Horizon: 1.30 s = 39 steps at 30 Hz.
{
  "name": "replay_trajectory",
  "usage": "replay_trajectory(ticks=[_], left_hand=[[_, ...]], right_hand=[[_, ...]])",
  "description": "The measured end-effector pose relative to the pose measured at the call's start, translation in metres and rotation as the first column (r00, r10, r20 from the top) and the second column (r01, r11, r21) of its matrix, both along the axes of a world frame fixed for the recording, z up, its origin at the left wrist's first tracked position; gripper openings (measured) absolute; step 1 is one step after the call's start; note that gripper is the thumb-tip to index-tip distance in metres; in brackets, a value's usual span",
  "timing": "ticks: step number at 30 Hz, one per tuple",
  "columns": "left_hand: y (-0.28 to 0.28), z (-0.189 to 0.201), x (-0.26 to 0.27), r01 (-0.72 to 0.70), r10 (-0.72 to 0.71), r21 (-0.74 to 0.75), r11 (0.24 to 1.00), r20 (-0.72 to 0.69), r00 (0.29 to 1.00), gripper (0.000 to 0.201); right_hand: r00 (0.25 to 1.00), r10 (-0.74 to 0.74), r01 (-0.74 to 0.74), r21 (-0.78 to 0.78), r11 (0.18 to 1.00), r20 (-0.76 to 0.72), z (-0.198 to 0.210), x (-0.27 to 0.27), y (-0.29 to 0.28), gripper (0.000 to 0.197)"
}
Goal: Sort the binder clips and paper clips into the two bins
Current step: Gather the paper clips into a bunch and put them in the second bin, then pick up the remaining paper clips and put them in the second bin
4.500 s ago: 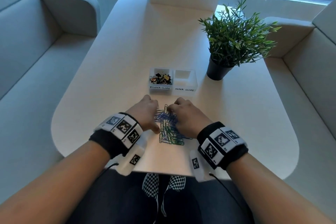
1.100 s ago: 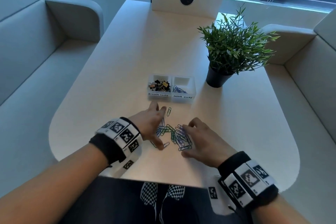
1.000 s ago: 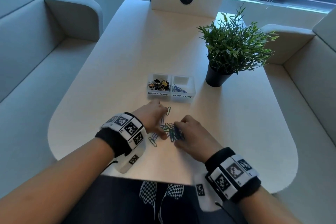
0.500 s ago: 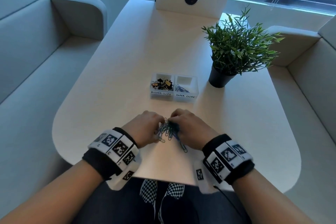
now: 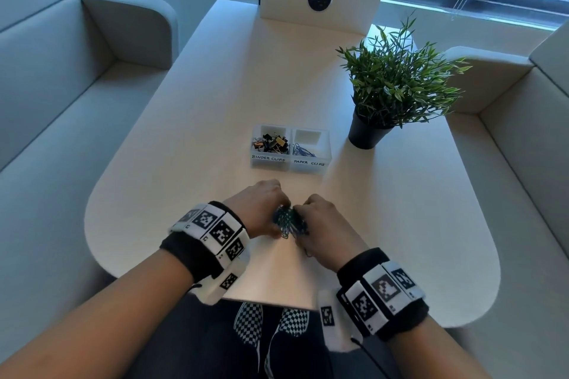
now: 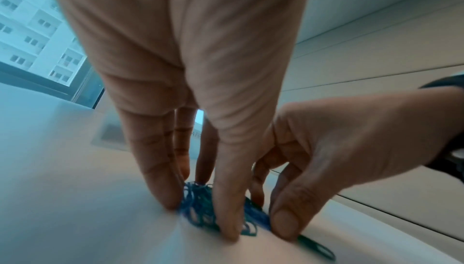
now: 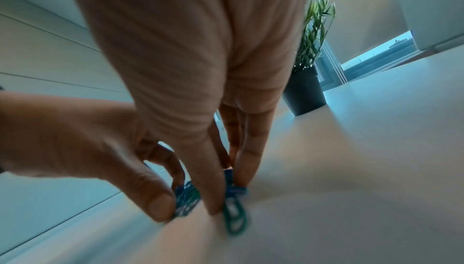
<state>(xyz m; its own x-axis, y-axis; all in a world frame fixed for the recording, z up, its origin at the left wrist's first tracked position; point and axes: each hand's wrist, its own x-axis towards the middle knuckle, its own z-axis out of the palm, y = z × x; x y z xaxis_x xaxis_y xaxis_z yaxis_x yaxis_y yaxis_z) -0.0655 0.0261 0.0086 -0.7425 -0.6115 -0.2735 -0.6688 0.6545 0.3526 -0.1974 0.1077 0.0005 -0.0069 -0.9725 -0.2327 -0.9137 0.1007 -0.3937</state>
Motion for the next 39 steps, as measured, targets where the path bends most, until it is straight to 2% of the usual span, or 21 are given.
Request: replay_trajectory(ticks=[2, 4, 5, 10, 16, 20, 23, 26, 32, 36, 39], left_hand=[[0.001, -0.002, 0.004, -0.039, 0.039, -0.001, 0.999, -0.021, 0.999, 0.057], [0.006, -0.005, 0.007, -0.081, 0.081, -0.006, 0.997, -0.02, 0.997, 0.065], [0.009, -0.005, 0.006, -0.085, 0.085, -0.014, 0.996, -0.008, 0.996, 0.062], [0.022, -0.007, -0.006, -0.106, 0.106, -0.071, 0.992, -0.007, 0.994, 0.034], [0.022, -0.009, -0.009, -0.169, 0.171, -0.16, 0.973, -0.002, 0.985, 0.02], [0.022, -0.009, -0.009, -0.193, 0.196, -0.184, 0.964, -0.003, 0.981, 0.017], [0.02, -0.011, -0.008, -0.195, 0.197, -0.194, 0.962, -0.008, 0.98, 0.027], [0.019, -0.013, -0.008, -0.212, 0.21, -0.172, 0.962, -0.032, 0.977, 0.033], [0.018, -0.011, -0.005, -0.284, 0.268, -0.127, 0.95, -0.13, 0.955, 0.03], [0.016, -0.006, 0.002, -0.366, 0.356, -0.016, 0.93, -0.203, 0.912, 0.036], [0.017, -0.005, 0.006, -0.423, 0.431, 0.084, 0.902, -0.233, 0.872, 0.036]], right_hand=[[1.0, -0.025, 0.025, -0.015, 1.0, -0.001, 0.0, -0.001, -0.001, 0.026], [1.0, -0.012, 0.012, 0.001, 1.0, 0.001, 0.001, -0.002, -0.001, 0.04], [1.0, 0.005, -0.004, 0.01, 1.0, -0.012, 0.0, -0.001, -0.003, 0.042], [1.0, -0.004, 0.004, -0.079, 0.997, -0.004, -0.001, 0.005, -0.01, 0.016], [0.999, -0.035, 0.031, -0.126, 0.992, -0.032, -0.005, 0.003, -0.015, 0.017], [0.998, -0.058, 0.06, -0.12, 0.991, 0.019, -0.005, -0.002, -0.013, 0.018], [0.998, -0.051, 0.055, -0.113, 0.992, 0.037, -0.005, -0.005, -0.014, 0.017], [0.994, -0.063, 0.075, -0.135, 0.988, 0.093, -0.007, -0.007, -0.015, 0.012], [0.977, -0.114, 0.143, -0.159, 0.977, 0.179, 0.0, -0.019, -0.016, 0.009], [0.94, -0.167, 0.236, -0.211, 0.949, 0.297, 0.02, -0.033, -0.028, 0.002], [0.923, -0.199, 0.301, -0.295, 0.907, 0.329, 0.042, -0.047, -0.058, 0.008]])
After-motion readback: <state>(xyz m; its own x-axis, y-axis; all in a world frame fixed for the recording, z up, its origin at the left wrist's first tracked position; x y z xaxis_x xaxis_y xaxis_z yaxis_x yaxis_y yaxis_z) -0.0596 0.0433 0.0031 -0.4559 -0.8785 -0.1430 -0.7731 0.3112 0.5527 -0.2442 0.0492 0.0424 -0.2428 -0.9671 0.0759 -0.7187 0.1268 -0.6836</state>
